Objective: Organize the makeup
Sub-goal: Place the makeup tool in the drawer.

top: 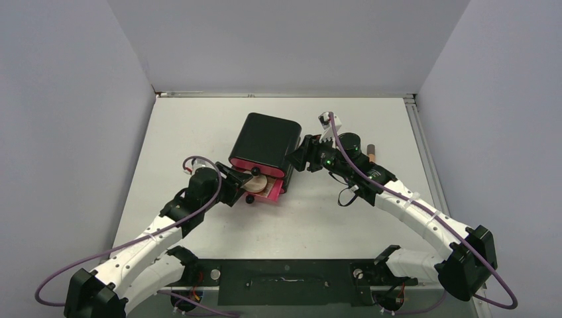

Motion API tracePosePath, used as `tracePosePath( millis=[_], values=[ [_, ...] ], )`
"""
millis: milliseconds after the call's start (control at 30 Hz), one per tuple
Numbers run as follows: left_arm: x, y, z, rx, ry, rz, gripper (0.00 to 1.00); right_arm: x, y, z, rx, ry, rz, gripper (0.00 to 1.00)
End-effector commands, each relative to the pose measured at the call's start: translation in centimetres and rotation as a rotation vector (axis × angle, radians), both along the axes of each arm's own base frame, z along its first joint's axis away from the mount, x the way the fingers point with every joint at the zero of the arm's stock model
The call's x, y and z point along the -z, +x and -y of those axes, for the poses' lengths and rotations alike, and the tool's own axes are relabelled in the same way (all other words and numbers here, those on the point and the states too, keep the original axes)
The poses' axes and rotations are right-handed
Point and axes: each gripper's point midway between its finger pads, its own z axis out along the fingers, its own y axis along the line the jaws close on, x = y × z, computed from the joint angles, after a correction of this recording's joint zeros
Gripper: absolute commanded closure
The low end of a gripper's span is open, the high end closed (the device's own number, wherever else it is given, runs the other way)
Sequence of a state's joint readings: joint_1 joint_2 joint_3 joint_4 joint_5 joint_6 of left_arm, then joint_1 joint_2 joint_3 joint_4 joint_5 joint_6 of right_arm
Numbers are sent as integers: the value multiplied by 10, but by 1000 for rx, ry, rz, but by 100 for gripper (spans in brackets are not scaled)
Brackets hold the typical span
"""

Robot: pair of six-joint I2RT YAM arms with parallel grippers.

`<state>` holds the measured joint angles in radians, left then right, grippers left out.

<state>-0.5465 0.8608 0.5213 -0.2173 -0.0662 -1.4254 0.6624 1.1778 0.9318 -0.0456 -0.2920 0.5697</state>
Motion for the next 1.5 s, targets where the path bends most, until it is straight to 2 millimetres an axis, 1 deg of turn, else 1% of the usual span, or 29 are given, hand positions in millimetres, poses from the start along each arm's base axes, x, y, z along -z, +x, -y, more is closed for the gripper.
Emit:
tracePosePath(
  millis=[0, 233, 333, 367, 433, 533, 667, 833, 867, 1033, 1167, 1267, 1333, 1400, 1467],
  values=[
    [-14, 4, -2, 37, 72, 30, 42, -9, 4, -6, -2, 37, 34, 47],
    [-9, 12, 0, 61, 117, 26, 53, -10, 5, -7, -3, 41, 36, 47],
    [-8, 17, 4, 75, 117, 29, 60, -11, 4, -6, -1, 41, 37, 47],
    [-7, 17, 6, 81, 120, 26, 63, -11, 4, -5, 0, 42, 37, 47],
    [-4, 18, 6, 92, 134, 12, 74, -11, 4, -5, 3, 42, 38, 47],
    [0, 18, 1, 84, 157, 5, 84, -11, 4, -5, 3, 42, 38, 46],
    [3, 21, -5, 84, 181, 2, 89, -11, 4, -5, 3, 43, 37, 46],
    [1, 23, -4, 118, 205, -3, 89, -11, 4, -5, 3, 43, 37, 45],
    [-2, 23, -4, 121, 207, 1, 88, -12, 4, -5, 4, 44, 37, 45],
    [-13, 18, -9, 128, 229, 22, 71, -11, 5, -5, 4, 45, 36, 45],
    [-13, 13, -13, 140, 261, 6, 67, -11, 5, -6, 3, 48, 33, 45],
    [-12, 11, -13, 148, 264, 0, 67, -11, 5, -7, 2, 53, 29, 45],
    [-18, 10, -12, 158, 256, 17, 66, -12, 5, -7, 2, 54, 32, 45],
    [-29, 9, -8, 187, 241, 64, 65, -14, 7, -7, 5, 49, 38, 44],
    [-40, 6, -4, 222, 232, 106, 61, -17, 11, -5, 23, 37, 47, 43]
  ],
)
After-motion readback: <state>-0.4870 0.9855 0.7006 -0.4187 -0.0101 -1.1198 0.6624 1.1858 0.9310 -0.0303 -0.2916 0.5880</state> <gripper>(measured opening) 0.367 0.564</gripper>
